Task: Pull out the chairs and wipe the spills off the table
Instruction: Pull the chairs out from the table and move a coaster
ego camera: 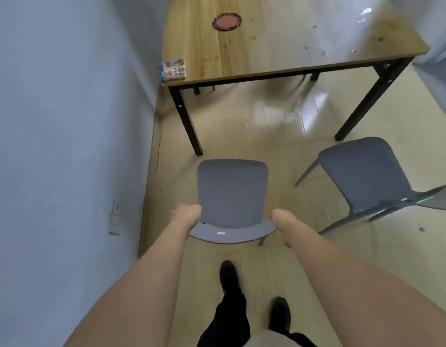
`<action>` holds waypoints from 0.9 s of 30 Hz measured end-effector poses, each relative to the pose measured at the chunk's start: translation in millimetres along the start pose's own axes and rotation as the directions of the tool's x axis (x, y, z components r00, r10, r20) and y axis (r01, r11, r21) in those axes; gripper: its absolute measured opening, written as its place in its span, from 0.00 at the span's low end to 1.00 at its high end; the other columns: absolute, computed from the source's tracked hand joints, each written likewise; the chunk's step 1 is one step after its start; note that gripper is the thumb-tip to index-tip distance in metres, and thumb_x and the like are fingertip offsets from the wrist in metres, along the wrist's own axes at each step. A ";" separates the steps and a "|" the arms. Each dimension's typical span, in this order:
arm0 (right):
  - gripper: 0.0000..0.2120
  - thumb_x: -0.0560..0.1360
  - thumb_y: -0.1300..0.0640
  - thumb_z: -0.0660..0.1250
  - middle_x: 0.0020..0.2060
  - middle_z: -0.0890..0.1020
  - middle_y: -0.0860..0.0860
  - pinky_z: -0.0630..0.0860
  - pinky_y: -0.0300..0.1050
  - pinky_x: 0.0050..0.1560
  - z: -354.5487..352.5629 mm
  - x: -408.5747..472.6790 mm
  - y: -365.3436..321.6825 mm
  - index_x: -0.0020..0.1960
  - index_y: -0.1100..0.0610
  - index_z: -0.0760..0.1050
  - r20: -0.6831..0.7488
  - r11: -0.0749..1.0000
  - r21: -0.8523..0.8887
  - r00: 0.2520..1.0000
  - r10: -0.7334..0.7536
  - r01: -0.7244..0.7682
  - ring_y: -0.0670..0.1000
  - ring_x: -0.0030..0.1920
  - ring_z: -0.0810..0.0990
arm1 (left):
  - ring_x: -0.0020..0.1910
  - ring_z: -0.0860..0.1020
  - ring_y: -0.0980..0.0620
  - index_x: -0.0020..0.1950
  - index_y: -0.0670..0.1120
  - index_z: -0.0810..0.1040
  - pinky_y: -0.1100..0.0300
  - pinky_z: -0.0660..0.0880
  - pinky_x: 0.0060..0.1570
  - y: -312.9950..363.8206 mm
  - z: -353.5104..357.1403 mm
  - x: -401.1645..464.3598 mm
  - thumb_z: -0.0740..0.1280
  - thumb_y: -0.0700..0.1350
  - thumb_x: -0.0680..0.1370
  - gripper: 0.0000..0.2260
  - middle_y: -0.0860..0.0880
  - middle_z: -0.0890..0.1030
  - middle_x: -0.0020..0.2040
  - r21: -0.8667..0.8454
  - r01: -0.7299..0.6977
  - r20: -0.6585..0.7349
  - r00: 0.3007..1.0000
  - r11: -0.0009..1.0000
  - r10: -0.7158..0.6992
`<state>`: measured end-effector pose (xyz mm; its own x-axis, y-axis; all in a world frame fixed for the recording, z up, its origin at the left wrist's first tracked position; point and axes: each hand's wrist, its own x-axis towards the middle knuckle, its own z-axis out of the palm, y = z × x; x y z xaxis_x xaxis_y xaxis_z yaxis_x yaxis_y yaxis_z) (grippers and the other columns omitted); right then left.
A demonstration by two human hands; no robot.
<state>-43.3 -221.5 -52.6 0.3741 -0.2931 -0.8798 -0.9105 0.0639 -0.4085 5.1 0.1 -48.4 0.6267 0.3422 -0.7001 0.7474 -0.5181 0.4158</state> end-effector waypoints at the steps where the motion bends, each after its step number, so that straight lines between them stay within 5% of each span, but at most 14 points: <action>1: 0.17 0.82 0.61 0.52 0.71 0.67 0.61 0.67 0.49 0.62 7.1 5.8 5.0 0.69 0.64 0.65 0.019 0.996 0.057 0.997 0.068 -0.069 0.59 0.66 0.70 | 0.61 0.71 0.41 0.75 0.37 0.61 0.56 0.68 0.52 -6.8 6.6 8.7 0.62 0.43 0.79 0.26 0.39 0.65 0.72 -0.037 0.028 -0.007 1.000 0.999 -0.029; 4: 0.20 0.81 0.57 0.54 0.69 0.71 0.58 0.68 0.51 0.67 27.6 8.4 16.9 0.70 0.63 0.66 0.047 0.970 0.108 0.976 0.214 -0.218 0.57 0.64 0.74 | 0.66 0.70 0.41 0.76 0.41 0.60 0.57 0.69 0.59 -27.4 18.6 22.3 0.64 0.44 0.74 0.31 0.40 0.57 0.77 -0.126 0.108 -0.006 0.994 0.986 -0.109; 9: 0.18 0.81 0.59 0.52 0.65 0.76 0.57 0.69 0.49 0.66 44.0 26.3 8.3 0.66 0.64 0.72 0.003 0.881 0.339 0.937 0.351 -0.331 0.56 0.65 0.75 | 0.57 0.78 0.38 0.78 0.44 0.56 0.42 0.78 0.56 -40.3 20.2 65.2 0.64 0.37 0.71 0.36 0.41 0.75 0.66 -0.468 0.302 0.033 0.945 0.831 -0.325; 12: 0.18 0.80 0.63 0.53 0.66 0.75 0.58 0.70 0.52 0.64 45.9 30.7 3.5 0.69 0.64 0.68 -0.009 0.858 0.409 0.938 0.346 -0.312 0.58 0.66 0.74 | 0.46 0.82 0.37 0.53 0.35 0.75 0.37 0.79 0.49 -35.5 21.6 86.9 0.59 0.32 0.69 0.14 0.37 0.82 0.52 -0.552 0.337 0.071 0.931 0.763 -0.359; 14: 0.19 0.80 0.65 0.54 0.65 0.74 0.58 0.71 0.54 0.60 44.2 38.5 1.0 0.70 0.63 0.66 -0.024 0.853 0.450 0.951 0.309 -0.265 0.60 0.65 0.74 | 0.43 0.81 0.41 0.40 0.36 0.72 0.40 0.79 0.51 -16.2 16.0 77.8 0.56 0.30 0.73 0.07 0.38 0.82 0.45 -0.583 0.329 0.060 0.929 0.743 -0.365; 19: 0.17 0.81 0.65 0.56 0.53 0.76 0.58 0.71 0.56 0.63 32.8 52.0 -24.4 0.70 0.66 0.64 0.034 0.815 0.558 0.986 0.164 -0.155 0.60 0.57 0.78 | 0.35 0.77 0.47 0.48 0.38 0.75 0.54 0.79 0.38 18.2 10.0 78.7 0.61 0.32 0.75 0.06 0.44 0.78 0.40 -0.671 0.320 0.071 0.926 0.669 -0.372; 21: 0.16 0.82 0.63 0.56 0.50 0.77 0.59 0.71 0.57 0.62 28.7 57.4 -43.8 0.69 0.66 0.64 0.101 0.808 0.568 0.988 0.120 -0.156 0.59 0.49 0.79 | 0.36 0.79 0.47 0.49 0.37 0.75 0.53 0.80 0.44 35.2 7.5 81.6 0.61 0.32 0.75 0.06 0.43 0.79 0.42 -0.665 0.319 0.142 0.942 0.675 -0.305; 24: 0.16 0.83 0.62 0.53 0.62 0.75 0.62 0.70 0.59 0.64 26.0 70.5 -71.4 0.69 0.67 0.64 0.148 0.827 0.542 0.986 0.083 -0.151 0.64 0.59 0.77 | 0.48 0.81 0.39 0.51 0.36 0.72 0.43 0.79 0.56 60.6 3.0 85.6 0.59 0.31 0.77 0.05 0.38 0.78 0.49 -0.668 0.305 0.232 0.952 0.678 -0.200; 27: 0.17 0.82 0.65 0.51 0.64 0.74 0.64 0.72 0.59 0.60 20.3 78.4 -97.0 0.69 0.68 0.63 0.152 0.863 0.482 0.985 0.086 -0.150 0.65 0.63 0.75 | 0.52 0.80 0.36 0.51 0.35 0.71 0.43 0.80 0.52 84.6 -7.9 85.9 0.57 0.31 0.79 0.05 0.34 0.77 0.53 -0.635 0.304 0.269 0.949 0.710 -0.166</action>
<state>77.9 -231.3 -86.8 0.3171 -0.1381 -0.9383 -0.7570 0.5591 -0.3381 123.9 -8.1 -68.8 0.4110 0.2003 -0.8893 0.8614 0.2341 0.4508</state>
